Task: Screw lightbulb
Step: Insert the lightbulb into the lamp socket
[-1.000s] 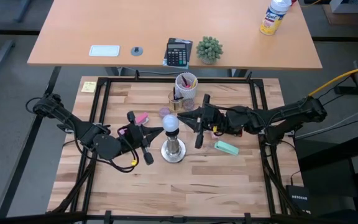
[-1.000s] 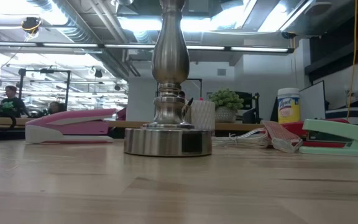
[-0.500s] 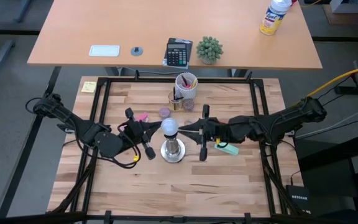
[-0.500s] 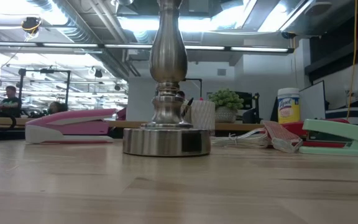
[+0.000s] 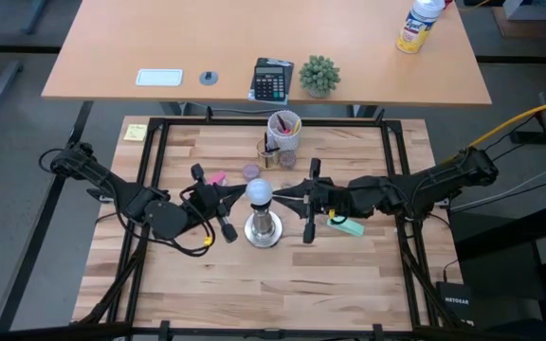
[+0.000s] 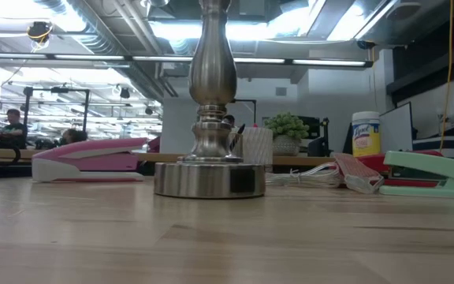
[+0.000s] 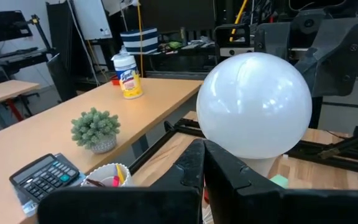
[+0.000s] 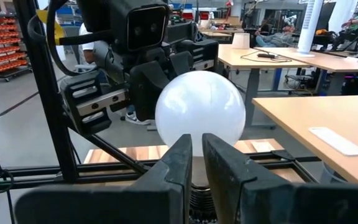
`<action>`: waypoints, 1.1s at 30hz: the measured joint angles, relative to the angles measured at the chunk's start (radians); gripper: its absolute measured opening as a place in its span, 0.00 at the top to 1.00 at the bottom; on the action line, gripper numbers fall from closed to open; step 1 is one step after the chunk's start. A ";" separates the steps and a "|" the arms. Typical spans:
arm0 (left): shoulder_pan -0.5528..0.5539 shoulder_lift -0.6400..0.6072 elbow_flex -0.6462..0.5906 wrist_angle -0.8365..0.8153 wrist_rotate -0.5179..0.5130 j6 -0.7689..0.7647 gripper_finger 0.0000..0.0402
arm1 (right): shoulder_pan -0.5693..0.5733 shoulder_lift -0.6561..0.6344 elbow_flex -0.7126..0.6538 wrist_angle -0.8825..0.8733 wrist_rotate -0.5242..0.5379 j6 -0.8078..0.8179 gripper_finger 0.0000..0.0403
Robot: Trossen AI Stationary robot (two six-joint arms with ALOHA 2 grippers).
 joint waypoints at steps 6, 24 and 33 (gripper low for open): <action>-0.003 0.000 0.000 -0.001 -0.019 0.006 1.00 | -0.001 0.000 0.000 0.000 0.023 0.000 0.88; -0.005 0.000 0.000 -0.019 -0.021 0.006 1.00 | -0.002 -0.001 0.001 0.006 0.029 0.000 0.88; -0.005 0.000 0.000 -0.024 -0.022 0.006 1.00 | -0.002 -0.001 0.001 0.005 0.028 0.000 0.88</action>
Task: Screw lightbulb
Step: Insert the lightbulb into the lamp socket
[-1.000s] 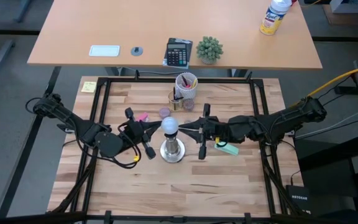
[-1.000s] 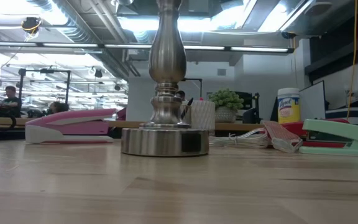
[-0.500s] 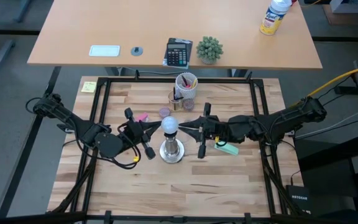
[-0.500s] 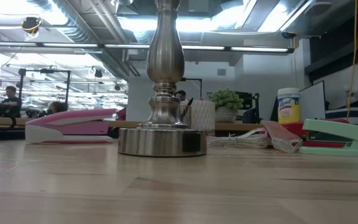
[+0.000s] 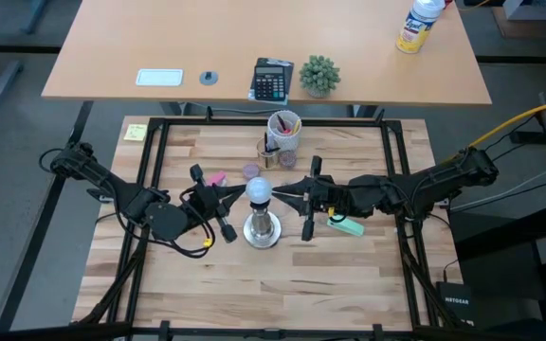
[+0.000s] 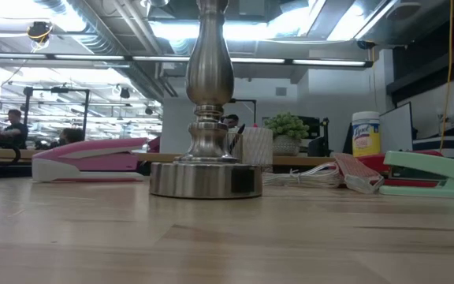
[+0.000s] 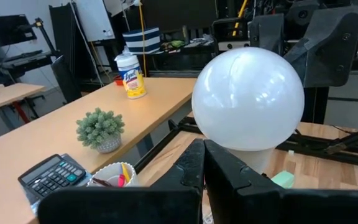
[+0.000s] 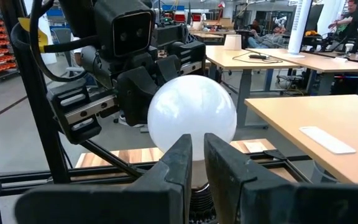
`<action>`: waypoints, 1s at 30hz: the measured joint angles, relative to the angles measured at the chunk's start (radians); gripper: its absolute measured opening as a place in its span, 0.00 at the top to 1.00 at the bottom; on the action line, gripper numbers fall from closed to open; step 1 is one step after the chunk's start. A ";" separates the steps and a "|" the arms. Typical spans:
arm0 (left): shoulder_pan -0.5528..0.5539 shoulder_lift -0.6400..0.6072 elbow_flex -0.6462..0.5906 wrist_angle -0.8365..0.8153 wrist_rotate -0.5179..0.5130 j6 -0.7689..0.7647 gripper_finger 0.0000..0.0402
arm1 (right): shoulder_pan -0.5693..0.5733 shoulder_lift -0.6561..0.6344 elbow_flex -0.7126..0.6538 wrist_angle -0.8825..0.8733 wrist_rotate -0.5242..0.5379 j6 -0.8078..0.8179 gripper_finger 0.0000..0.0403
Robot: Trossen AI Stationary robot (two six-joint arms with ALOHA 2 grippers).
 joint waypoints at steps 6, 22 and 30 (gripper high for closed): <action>0.000 0.000 0.000 -0.030 0.000 0.000 1.00 | 0.000 0.000 0.000 0.000 0.000 0.000 0.88; -0.021 0.000 0.000 -0.054 -0.008 -0.001 1.00 | 0.000 -0.003 0.000 -0.002 -0.001 0.000 0.88; -0.063 0.000 0.000 -0.053 -0.040 0.000 1.00 | 0.000 -0.028 0.001 -0.004 0.000 0.000 0.88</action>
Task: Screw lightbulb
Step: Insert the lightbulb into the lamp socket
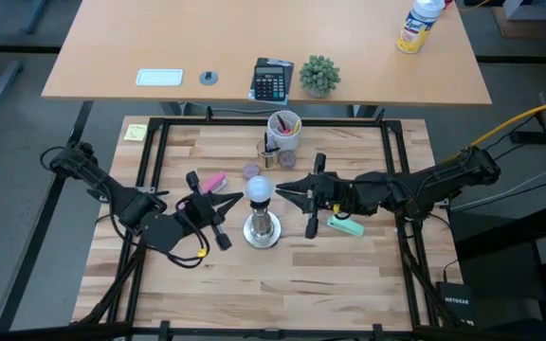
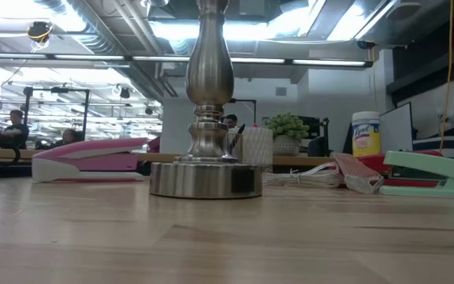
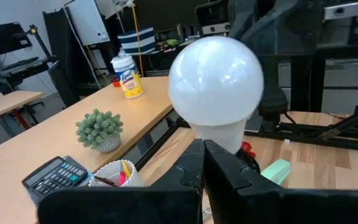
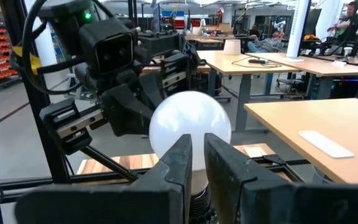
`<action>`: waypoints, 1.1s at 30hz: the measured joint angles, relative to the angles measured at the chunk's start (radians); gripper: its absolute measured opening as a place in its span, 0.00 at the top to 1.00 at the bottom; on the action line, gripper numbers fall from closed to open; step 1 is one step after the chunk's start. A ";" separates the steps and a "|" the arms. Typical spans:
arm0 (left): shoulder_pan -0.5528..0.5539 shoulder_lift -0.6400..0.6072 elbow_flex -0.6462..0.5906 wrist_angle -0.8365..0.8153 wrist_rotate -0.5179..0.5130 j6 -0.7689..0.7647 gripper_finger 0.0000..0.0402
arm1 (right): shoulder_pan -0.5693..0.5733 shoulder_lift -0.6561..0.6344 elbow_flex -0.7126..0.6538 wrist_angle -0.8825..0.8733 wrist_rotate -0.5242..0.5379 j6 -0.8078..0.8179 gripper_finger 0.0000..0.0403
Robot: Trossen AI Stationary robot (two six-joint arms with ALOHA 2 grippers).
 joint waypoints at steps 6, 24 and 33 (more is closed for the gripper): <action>-0.029 0.000 0.000 0.025 0.008 -0.014 1.00 | -0.001 -0.001 0.000 0.006 0.082 -0.032 0.88; 0.021 0.040 0.000 0.194 0.175 0.056 1.00 | -0.072 0.013 0.000 0.026 0.080 -0.027 0.88; 0.007 0.040 0.000 0.208 0.159 0.080 1.00 | -0.072 0.058 0.000 0.057 0.052 -0.059 0.88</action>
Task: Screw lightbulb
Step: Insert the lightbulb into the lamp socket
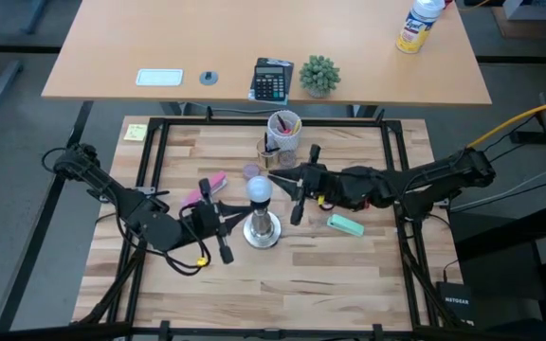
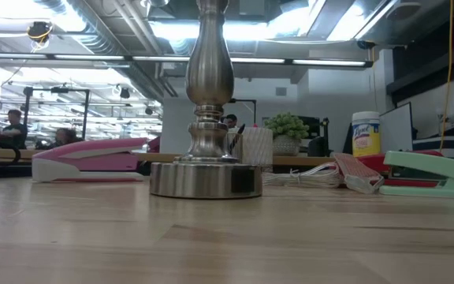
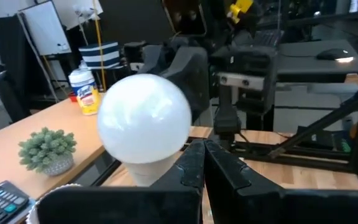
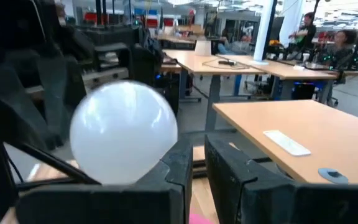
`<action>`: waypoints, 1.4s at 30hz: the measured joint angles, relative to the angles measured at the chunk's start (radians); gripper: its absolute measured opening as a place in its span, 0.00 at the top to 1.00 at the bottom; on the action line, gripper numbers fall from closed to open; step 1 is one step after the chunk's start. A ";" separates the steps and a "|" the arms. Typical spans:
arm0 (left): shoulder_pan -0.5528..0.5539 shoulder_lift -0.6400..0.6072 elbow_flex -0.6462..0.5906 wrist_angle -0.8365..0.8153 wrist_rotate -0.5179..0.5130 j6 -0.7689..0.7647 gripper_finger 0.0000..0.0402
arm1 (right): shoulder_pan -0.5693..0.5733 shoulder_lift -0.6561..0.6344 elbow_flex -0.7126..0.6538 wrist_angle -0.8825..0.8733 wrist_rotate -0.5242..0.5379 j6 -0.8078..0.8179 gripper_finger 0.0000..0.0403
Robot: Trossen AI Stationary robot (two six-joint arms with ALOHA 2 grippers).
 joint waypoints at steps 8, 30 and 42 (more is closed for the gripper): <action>-0.002 0.000 0.000 -0.013 -0.066 0.019 1.00 | 0.000 0.001 0.000 0.013 -0.001 -0.001 0.88; -0.007 0.000 0.000 -0.021 -0.176 0.015 1.00 | 0.023 0.001 0.000 0.012 -0.040 0.011 0.88; -0.006 0.000 0.000 -0.021 -0.189 0.017 1.00 | 0.028 0.001 0.000 -0.001 -0.035 0.043 0.88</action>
